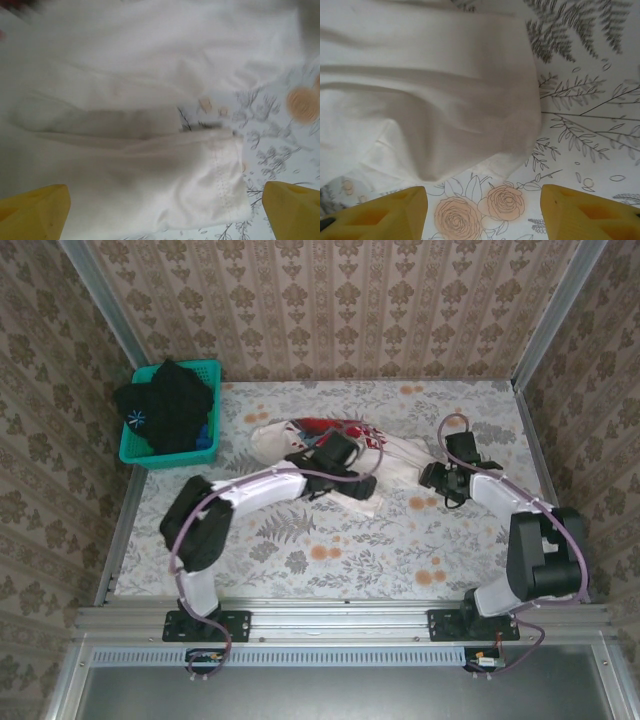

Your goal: Fold and stack the t-shirts

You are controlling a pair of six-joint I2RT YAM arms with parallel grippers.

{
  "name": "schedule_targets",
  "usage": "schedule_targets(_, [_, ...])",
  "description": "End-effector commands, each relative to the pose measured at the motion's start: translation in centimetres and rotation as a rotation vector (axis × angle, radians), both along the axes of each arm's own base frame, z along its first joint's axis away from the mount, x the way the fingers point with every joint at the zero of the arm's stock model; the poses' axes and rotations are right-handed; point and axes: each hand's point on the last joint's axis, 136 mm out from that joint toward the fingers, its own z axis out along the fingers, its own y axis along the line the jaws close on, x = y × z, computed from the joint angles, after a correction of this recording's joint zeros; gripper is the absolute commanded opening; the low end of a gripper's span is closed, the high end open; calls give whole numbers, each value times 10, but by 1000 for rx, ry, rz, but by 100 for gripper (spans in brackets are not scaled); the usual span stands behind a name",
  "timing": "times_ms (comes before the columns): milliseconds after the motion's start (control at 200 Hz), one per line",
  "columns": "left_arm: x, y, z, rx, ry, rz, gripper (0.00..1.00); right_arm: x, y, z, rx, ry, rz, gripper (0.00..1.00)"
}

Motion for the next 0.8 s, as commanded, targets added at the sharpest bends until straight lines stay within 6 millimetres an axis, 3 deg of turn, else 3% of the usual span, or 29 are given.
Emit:
schedule_targets(0, [3,-24,-17,-29,24,-41,100,15,4,-6,42,18,-17,61])
schedule_targets(225, [-3,-25,-47,37,52,-66,100,20,0,-23,22,53,-43,59])
schedule_targets(265, [-5,-25,-50,46,56,-75,96,20,1,-26,27,61,-44,58])
schedule_targets(315, [-7,-23,-56,63,67,-86,85,20,1,-30,32,69,-46,55])
schedule_targets(380, [-10,-18,-59,81,77,-90,60,18,0,-33,26,77,-53,47])
schedule_targets(450, [-13,-12,-57,93,73,-96,41,17,-2,-34,17,76,-60,38])
schedule_targets(560, [-13,8,-43,94,56,-78,21,16,-4,-25,5,51,-61,21])
schedule_targets(645, [-9,37,-31,110,33,-29,8,13,-6,-14,-9,31,-55,12])
schedule_targets(795, [-2,94,-16,142,-2,76,10,7,2,16,9,-27,-15,4])
